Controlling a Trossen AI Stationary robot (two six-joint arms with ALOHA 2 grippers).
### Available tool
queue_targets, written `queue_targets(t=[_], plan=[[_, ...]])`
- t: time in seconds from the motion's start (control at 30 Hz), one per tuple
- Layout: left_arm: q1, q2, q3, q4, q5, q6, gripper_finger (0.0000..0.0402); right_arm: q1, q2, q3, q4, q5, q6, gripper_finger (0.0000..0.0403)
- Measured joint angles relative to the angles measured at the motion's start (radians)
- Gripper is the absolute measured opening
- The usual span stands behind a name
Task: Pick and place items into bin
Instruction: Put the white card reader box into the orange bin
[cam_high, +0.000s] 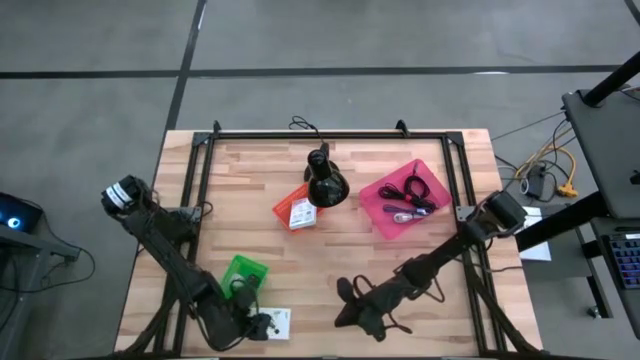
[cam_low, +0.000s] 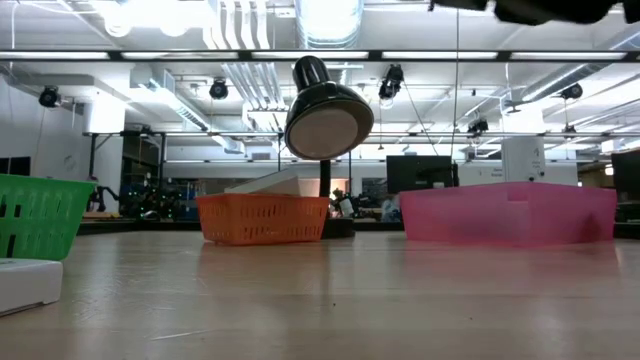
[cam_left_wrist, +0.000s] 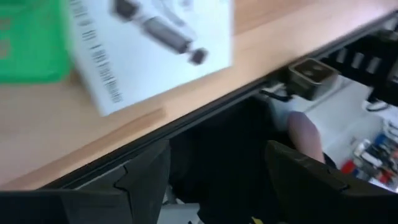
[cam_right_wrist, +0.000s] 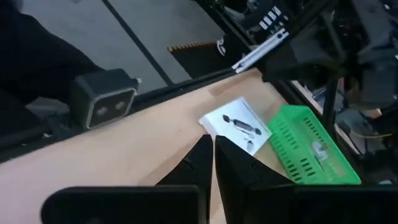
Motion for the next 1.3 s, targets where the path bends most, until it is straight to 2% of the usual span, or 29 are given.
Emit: queue_targets(t=[0.23, 0.37, 0.47, 0.67, 0.87, 1.03, 1.17, 1.3], plan=[[-0.072, 0.000, 0.003, -0.144, 0.009, -0.151, 0.0246, -0.035, 0.000, -0.013, -0.002, -0.008, 0.020, 0.0008], [-0.086, 0.002, 0.001, -0.200, -0.026, -0.158, 0.0246, -0.048, 0.000, -0.017, -0.017, -0.016, 0.030, 0.0008], [-0.086, 0.003, -0.001, -0.235, -0.056, -0.138, 0.0246, -0.058, 0.000, -0.015, -0.050, -0.062, 0.008, 0.0008], [-0.087, 0.066, -0.008, -0.212, -0.064, -0.132, 0.0246, -0.082, 0.000, -0.002, -0.067, -0.212, -0.017, 0.0008], [-0.088, 0.137, -0.006, -0.110, -0.064, -0.128, 0.0246, -0.101, 0.004, -0.001, -0.021, -0.229, -0.079, 0.0008], [-0.090, 0.173, -0.003, -0.086, -0.064, -0.118, 0.0246, -0.124, 0.057, 0.048, -0.015, -0.311, -0.103, 0.0008], [-0.091, 0.180, -0.001, -0.061, -0.065, -0.097, 0.0246, -0.129, 0.154, 0.135, -0.024, -0.306, -0.187, 0.0008], [-0.092, 0.180, -0.001, -0.063, -0.064, -0.076, 0.0246, -0.128, 0.253, 0.230, -0.048, -0.202, -0.290, 0.0012]])
